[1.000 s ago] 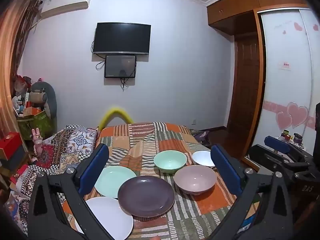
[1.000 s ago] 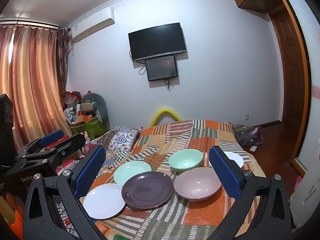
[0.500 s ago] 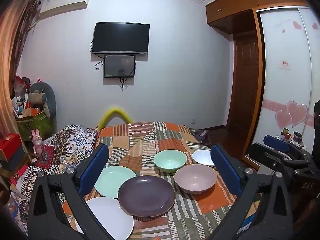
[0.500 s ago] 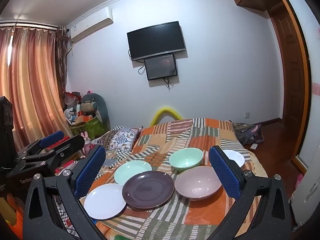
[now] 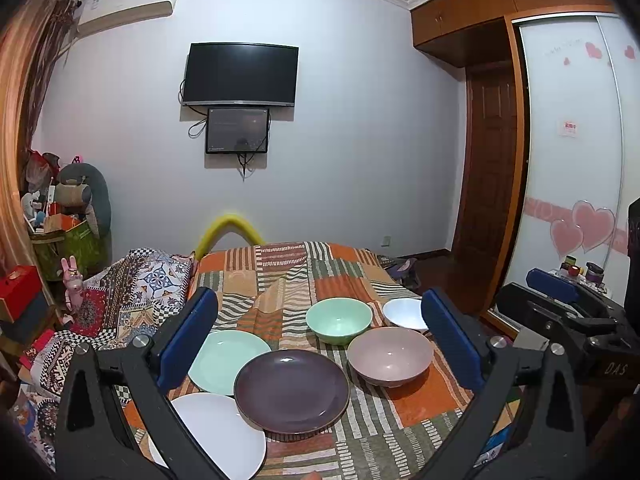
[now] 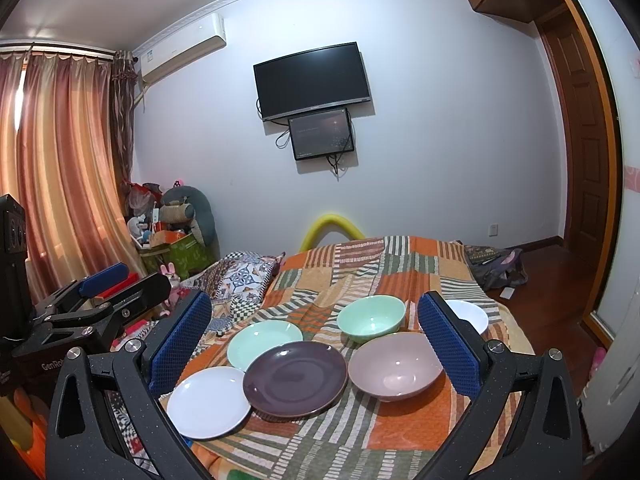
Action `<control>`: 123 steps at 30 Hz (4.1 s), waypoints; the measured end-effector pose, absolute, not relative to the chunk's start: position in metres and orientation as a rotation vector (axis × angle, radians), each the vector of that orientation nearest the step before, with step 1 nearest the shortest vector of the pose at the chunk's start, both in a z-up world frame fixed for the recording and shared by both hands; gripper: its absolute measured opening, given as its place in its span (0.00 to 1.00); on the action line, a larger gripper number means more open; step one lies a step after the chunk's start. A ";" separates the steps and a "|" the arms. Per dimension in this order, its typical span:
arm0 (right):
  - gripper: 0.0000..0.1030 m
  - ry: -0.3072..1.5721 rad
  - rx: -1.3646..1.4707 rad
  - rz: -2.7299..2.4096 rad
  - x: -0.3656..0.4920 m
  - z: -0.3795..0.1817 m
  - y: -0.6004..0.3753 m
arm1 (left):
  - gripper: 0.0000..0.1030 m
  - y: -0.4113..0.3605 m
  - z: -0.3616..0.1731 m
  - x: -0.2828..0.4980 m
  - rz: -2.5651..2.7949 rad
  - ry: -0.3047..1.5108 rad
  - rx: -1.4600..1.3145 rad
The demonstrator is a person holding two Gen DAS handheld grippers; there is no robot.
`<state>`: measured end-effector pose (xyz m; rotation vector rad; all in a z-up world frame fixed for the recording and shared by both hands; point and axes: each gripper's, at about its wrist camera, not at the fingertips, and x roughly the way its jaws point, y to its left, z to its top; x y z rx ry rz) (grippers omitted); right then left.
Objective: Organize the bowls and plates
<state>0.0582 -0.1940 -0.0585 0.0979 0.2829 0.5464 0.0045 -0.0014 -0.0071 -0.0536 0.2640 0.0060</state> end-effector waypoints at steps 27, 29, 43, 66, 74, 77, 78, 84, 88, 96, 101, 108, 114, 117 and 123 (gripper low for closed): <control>1.00 0.282 0.101 0.546 0.058 -0.058 -0.194 | 1.00 -0.001 -0.009 0.006 0.006 0.265 -0.060; 1.00 0.281 0.101 0.546 0.058 -0.058 -0.195 | 1.00 -0.001 -0.009 0.006 0.006 0.265 -0.062; 1.00 0.284 0.099 0.547 0.057 -0.058 -0.193 | 1.00 0.001 -0.009 0.006 0.005 0.267 -0.067; 1.00 0.365 0.079 0.527 0.079 -0.087 -0.182 | 0.94 0.028 -0.055 0.035 -0.002 0.397 -0.098; 0.87 0.531 0.031 0.539 0.102 -0.134 -0.164 | 0.70 0.066 -0.101 0.067 0.033 0.552 -0.179; 0.79 0.594 0.027 0.547 0.111 -0.150 -0.157 | 0.63 0.079 -0.120 0.080 0.062 0.604 -0.185; 0.77 0.614 0.025 0.551 0.115 -0.153 -0.154 | 0.61 0.083 -0.128 0.086 0.068 0.626 -0.183; 0.61 0.751 0.008 0.580 0.137 -0.188 -0.137 | 0.50 0.099 -0.168 0.112 0.082 0.735 -0.143; 0.54 0.824 0.008 0.571 0.152 -0.206 -0.131 | 0.42 0.118 -0.196 0.135 0.067 0.813 -0.177; 0.46 0.921 -0.020 0.538 0.178 -0.233 -0.114 | 0.38 0.142 -0.224 0.172 0.027 0.880 -0.236; 0.40 0.955 -0.023 0.520 0.190 -0.243 -0.109 | 0.36 0.146 -0.238 0.193 -0.013 0.918 -0.241; 0.35 0.983 -0.036 0.512 0.201 -0.249 -0.102 | 0.31 0.152 -0.254 0.213 -0.038 0.965 -0.277; 0.33 1.003 -0.047 0.501 0.206 -0.254 -0.100 | 0.20 0.152 -0.262 0.222 -0.058 0.992 -0.282; 0.30 1.006 -0.053 0.502 0.209 -0.253 -0.098 | 0.17 0.152 -0.265 0.225 -0.073 1.002 -0.287; 0.23 1.008 -0.059 0.492 0.211 -0.253 -0.096 | 0.17 0.152 -0.265 0.223 -0.081 1.000 -0.284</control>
